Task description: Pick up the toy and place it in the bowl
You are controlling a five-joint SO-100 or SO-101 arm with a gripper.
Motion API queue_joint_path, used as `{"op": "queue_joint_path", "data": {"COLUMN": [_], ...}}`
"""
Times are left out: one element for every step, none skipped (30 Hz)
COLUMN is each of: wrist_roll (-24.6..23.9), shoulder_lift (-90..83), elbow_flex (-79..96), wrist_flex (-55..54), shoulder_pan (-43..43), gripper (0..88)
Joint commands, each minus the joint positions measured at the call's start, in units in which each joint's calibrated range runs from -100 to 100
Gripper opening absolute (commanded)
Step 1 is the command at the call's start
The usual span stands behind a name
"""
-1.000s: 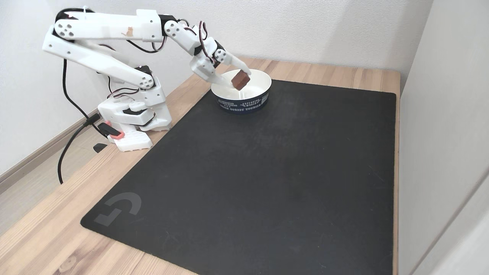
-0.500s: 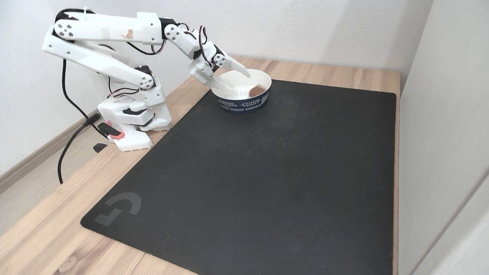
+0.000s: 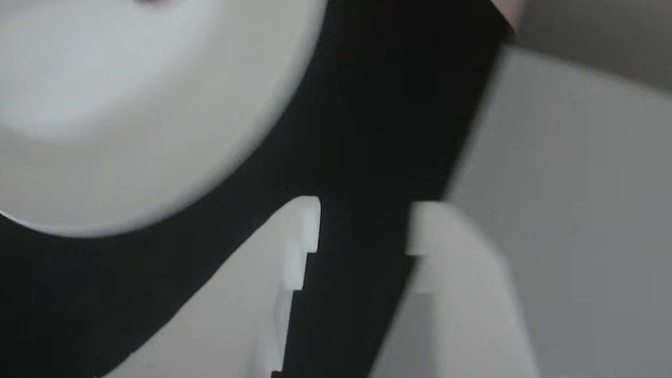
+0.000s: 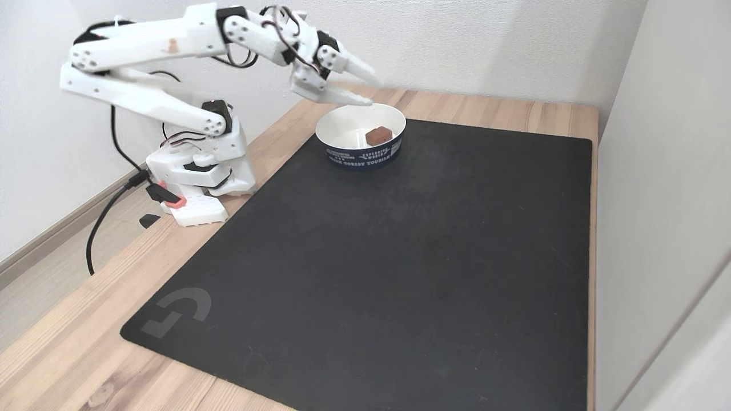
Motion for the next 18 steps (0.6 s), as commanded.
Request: {"op": "queue_joint_path", "data": {"wrist_roll": [-0.24, -0.24, -0.24, -0.24, -0.24, -0.24, -0.24, -0.24, -0.24, -0.24, -0.24, 0.02, 0.18, 0.23, 0.23, 0.28, 0.33, 0.33], "shoulder_lift": [-9.36, -13.2, -14.45, -16.03, -17.62, -19.2, -22.87, -24.54, -25.62, -26.95, -28.21, -30.87, -32.46, -33.29, -34.04, -35.21, -36.54, -37.38], "elbow_flex": [-1.23, 0.66, 1.47, 2.74, 4.18, 5.98, 10.22, 12.38, 13.64, 15.35, 16.89, 20.13, 22.29, 23.47, 24.73, 26.35, 28.42, 29.6], "wrist_flex": [-0.02, -0.02, -0.02, -0.02, -0.02, -0.02, -0.02, -0.02, -0.02, -0.02, -0.02, -0.02, -0.02, -0.02, -0.02, -0.02, 0.07, 0.07], "shoulder_pan": [10.95, 15.81, 17.14, 18.65, 20.32, 21.74, 24.34, 25.43, 26.01, 26.6, 27.1, 27.93, 28.44, 28.6, 28.77, 28.85, 28.85, 28.85], "gripper": [2.2, 2.2, 2.2, 2.2, 2.2, 2.2, 2.2, 2.1, 2.1, 2.1, 2.1, 2.1, 2.0, 2.0, 2.0, 2.0, 2.0, 2.0]}}
